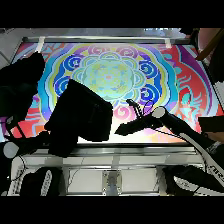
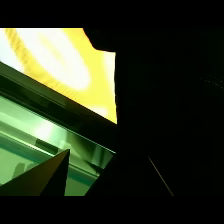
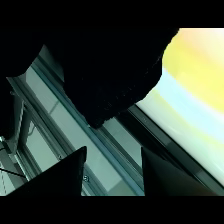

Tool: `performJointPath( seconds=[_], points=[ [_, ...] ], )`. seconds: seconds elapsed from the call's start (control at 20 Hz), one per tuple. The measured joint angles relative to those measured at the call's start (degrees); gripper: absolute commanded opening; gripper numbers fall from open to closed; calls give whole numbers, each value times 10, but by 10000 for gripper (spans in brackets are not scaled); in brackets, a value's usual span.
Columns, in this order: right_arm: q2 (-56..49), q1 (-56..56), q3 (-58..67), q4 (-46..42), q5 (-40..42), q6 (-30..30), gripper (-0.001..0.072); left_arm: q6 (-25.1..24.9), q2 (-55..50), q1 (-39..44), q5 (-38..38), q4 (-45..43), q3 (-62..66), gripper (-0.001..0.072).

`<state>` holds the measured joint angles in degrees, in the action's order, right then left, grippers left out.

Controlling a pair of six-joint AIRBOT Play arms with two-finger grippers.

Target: Fold the clothes and pants, and hang the long-sleeved shirts on hangers.

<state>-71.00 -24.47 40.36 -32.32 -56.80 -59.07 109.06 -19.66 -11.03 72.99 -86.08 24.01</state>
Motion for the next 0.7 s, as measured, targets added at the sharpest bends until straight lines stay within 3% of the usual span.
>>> performJointPath(
  seconds=[0.1, 0.35, 0.4, 0.45, 0.5, 0.7],
  points=[
    [0, -6, -2, 2, 7, 1, 414, -33, -33, -27, 7, 38, -7, 490],
    [0, -11, -4, 4, 13, 2, 413, -182, -156, -82, 14, 189, -11, 487],
    [0, -11, -4, 5, 14, 2, 413, -206, -172, -88, 15, 211, -11, 393],
    [0, -11, -4, 5, 14, 2, 412, -224, -184, -92, 15, 227, -11, 172],
    [0, -12, -4, 5, 16, 2, 413, -237, -192, -96, 16, 240, -11, 14],
    [-11, -12, -4, 8, 13, 2, 437, -268, -207, -102, 17, 266, -12, 15]
  ],
)
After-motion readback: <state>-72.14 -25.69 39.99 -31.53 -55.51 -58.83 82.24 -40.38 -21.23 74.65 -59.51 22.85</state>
